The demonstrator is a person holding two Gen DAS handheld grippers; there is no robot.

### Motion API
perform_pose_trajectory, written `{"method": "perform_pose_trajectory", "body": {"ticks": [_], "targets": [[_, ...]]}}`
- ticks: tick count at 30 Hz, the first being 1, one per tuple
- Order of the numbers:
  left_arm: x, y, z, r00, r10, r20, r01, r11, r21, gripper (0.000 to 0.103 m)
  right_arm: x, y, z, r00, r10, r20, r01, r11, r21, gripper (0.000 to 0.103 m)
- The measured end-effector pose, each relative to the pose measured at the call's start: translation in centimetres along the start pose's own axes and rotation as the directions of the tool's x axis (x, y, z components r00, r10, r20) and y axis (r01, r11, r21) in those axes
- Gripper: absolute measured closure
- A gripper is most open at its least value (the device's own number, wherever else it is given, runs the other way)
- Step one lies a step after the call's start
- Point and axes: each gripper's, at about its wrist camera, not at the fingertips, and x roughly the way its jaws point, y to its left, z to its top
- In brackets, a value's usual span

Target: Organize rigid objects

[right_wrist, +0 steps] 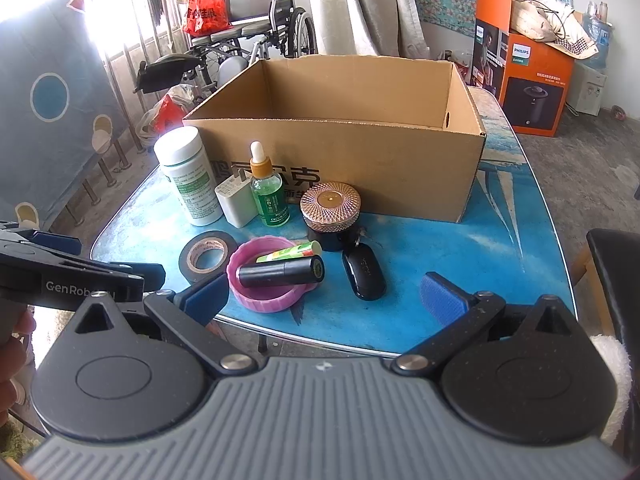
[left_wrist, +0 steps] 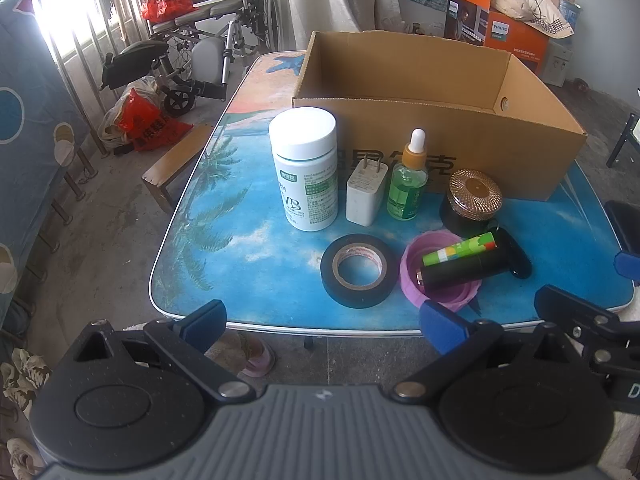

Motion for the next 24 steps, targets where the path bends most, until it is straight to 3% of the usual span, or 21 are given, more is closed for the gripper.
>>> {"method": "perform_pose_trajectory", "body": {"ticks": [24], "targets": [[-0.02,0.08,-0.01,1.000,0.002,0.001,-0.002,1.000,0.001,0.000,0.14,0.30,0.19,1.000,0.005,0.001,-0.005,1.000,-0.001,0.001]]}}
